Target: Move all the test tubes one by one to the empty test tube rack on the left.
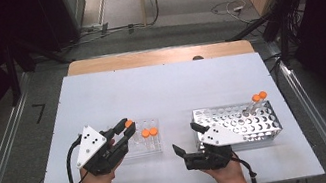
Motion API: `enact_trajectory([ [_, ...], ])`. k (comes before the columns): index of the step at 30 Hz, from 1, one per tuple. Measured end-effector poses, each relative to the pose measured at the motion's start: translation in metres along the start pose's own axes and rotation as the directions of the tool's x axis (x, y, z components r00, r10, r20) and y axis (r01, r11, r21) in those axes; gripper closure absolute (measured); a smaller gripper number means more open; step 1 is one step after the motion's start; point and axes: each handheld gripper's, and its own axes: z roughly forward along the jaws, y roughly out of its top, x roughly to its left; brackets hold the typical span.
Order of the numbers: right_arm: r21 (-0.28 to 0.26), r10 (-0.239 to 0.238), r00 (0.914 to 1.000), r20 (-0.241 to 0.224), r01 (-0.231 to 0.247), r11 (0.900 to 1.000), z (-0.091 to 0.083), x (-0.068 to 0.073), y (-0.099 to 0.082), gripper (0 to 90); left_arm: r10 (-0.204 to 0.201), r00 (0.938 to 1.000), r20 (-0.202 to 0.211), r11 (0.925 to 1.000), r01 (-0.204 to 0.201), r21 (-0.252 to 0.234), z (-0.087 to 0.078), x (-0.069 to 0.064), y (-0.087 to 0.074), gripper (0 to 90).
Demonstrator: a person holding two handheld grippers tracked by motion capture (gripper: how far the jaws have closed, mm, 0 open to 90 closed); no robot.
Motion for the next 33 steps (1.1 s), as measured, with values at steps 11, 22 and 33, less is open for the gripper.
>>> enact_trajectory([
  [11,-0.001,0.005,1.0000,-0.001,-0.005,1.0000,0.000,0.000,0.000,14.0,-0.020,0.9997,0.011,0.9996,0.020,0.019,0.008,0.005,-0.010,70.6],
  [22,-0.005,0.006,1.0000,0.001,-0.006,1.0000,-0.002,-0.001,0.000,14.2,0.003,0.9996,0.027,0.9978,-0.005,0.066,0.017,0.003,-0.030,69.9],
  [33,-0.006,0.003,1.0000,0.003,-0.003,1.0000,-0.003,-0.001,0.000,14.1,-0.013,0.9989,0.045,0.9979,0.010,0.064,0.017,0.004,-0.031,61.8],
])
